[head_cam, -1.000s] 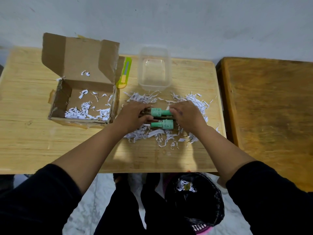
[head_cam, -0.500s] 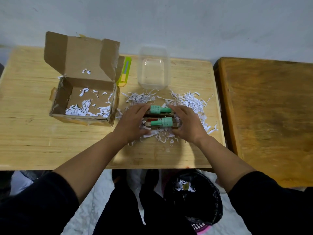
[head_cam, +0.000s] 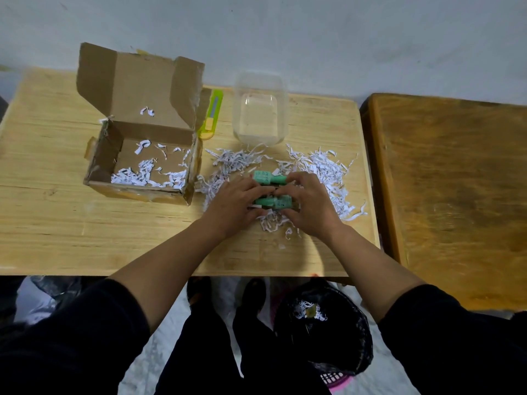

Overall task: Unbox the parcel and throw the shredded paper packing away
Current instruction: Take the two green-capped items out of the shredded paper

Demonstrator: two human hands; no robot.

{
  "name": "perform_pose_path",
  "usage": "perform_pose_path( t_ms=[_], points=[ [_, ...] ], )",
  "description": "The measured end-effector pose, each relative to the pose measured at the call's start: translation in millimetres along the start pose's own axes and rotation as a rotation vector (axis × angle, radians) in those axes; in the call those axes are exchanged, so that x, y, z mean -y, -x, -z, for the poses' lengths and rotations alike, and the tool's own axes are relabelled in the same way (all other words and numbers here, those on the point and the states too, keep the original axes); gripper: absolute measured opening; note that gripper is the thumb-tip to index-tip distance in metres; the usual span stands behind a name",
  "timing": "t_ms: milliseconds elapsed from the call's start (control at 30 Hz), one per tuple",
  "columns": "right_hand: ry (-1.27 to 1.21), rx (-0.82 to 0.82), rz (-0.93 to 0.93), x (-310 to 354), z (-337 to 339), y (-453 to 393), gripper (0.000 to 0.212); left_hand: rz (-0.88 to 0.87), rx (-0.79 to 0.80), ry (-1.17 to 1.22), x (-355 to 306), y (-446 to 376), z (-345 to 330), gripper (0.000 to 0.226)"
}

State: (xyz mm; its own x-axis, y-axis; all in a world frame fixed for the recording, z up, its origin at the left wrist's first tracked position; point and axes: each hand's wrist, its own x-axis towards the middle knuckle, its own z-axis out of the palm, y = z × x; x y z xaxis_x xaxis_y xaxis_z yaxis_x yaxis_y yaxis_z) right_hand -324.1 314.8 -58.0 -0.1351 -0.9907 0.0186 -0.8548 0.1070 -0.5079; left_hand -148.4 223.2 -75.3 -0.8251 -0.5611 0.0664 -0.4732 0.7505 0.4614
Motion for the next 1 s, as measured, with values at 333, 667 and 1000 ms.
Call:
perform_pose_path(
  t_ms=[333,667,1000],
  points=[
    [0.032,0.098,-0.054,1.7,5.8,-4.9,0.039,0.019,-0.013,0.046,8.1,-0.4,1.7,0.029],
    [-0.003,0.133,-0.080,1.3,9.2,-11.5,0.042,-0.010,0.022,0.073,14.2,-5.5,1.8,0.036],
    [0.007,0.142,-0.061,-2.0,10.6,-13.6,0.043,-0.037,0.062,0.092,21.9,-6.2,4.3,0.036]
  ],
)
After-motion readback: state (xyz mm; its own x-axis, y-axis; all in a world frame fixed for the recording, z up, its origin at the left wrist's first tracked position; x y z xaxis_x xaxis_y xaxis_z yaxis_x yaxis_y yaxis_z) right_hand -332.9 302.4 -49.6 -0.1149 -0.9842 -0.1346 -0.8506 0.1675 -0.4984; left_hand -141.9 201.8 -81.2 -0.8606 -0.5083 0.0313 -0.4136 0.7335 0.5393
